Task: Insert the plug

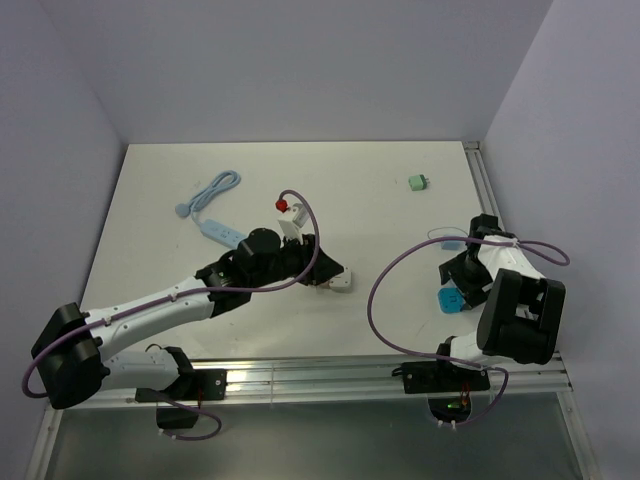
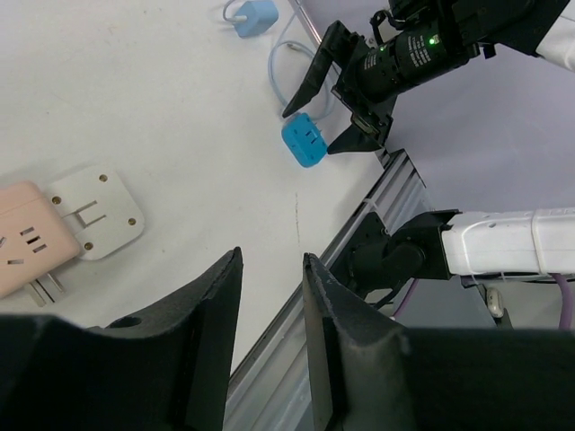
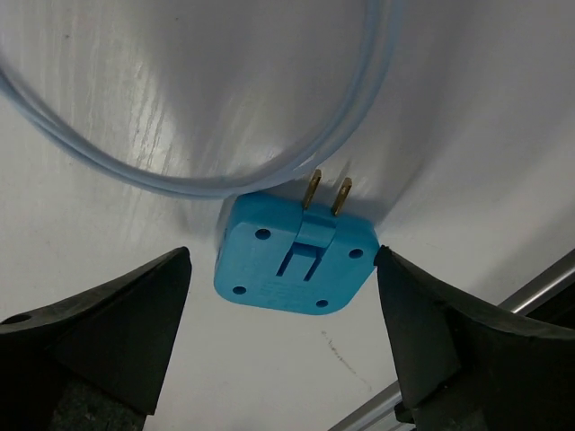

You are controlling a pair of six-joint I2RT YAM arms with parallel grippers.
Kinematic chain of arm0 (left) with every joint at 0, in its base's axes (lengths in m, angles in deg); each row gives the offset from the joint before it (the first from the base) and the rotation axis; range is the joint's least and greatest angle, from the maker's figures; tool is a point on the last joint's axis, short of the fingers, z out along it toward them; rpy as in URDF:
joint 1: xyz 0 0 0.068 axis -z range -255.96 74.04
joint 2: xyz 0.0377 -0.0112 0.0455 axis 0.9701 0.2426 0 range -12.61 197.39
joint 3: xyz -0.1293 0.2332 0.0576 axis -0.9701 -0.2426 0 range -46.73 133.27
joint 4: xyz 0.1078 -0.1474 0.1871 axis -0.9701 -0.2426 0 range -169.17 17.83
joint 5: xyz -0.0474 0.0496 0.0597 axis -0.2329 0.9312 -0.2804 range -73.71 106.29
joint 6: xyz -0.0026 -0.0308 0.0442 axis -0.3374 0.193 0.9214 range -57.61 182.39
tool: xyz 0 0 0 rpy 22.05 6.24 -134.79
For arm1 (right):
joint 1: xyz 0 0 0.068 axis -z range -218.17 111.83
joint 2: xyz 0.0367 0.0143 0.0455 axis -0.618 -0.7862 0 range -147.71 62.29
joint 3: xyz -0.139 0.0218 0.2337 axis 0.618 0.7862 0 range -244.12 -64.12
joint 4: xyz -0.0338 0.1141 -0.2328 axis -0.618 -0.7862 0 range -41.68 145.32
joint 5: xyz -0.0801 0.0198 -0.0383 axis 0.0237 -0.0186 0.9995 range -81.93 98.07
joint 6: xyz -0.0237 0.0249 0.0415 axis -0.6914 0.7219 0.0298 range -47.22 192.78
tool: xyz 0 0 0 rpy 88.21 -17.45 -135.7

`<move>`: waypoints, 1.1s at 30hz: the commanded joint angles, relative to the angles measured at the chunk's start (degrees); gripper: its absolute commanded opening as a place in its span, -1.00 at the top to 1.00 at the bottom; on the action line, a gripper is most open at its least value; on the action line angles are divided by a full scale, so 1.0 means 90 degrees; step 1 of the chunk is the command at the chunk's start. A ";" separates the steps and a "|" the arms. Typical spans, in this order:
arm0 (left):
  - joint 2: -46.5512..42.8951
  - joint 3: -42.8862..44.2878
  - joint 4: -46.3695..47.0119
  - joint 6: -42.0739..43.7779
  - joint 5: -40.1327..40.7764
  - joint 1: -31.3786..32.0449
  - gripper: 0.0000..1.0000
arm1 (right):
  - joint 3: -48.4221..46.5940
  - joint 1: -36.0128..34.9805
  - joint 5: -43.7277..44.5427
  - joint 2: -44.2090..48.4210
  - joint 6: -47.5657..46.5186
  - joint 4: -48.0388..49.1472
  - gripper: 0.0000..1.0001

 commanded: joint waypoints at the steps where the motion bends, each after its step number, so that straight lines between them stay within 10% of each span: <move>1: -0.0217 -0.0089 0.0062 0.0045 -0.0072 -0.0045 0.22 | 0.0204 0.0038 0.0130 -0.0129 0.0418 0.0444 -0.77; 11: -0.0402 -0.0196 0.0072 0.0025 -0.0072 -0.0055 0.21 | 0.0478 -0.0137 -0.0074 -0.0247 0.0575 0.0591 -0.17; 15: -0.0354 -0.0196 0.0111 -0.0004 -0.0130 -0.0055 0.21 | 0.0703 -0.0410 -0.0348 0.0182 0.0663 0.0543 0.46; 33: -0.0285 -0.0284 0.0023 -0.0014 0.0172 -0.0054 0.21 | -0.0488 -0.2900 -0.0124 0.0544 0.1201 0.0191 0.91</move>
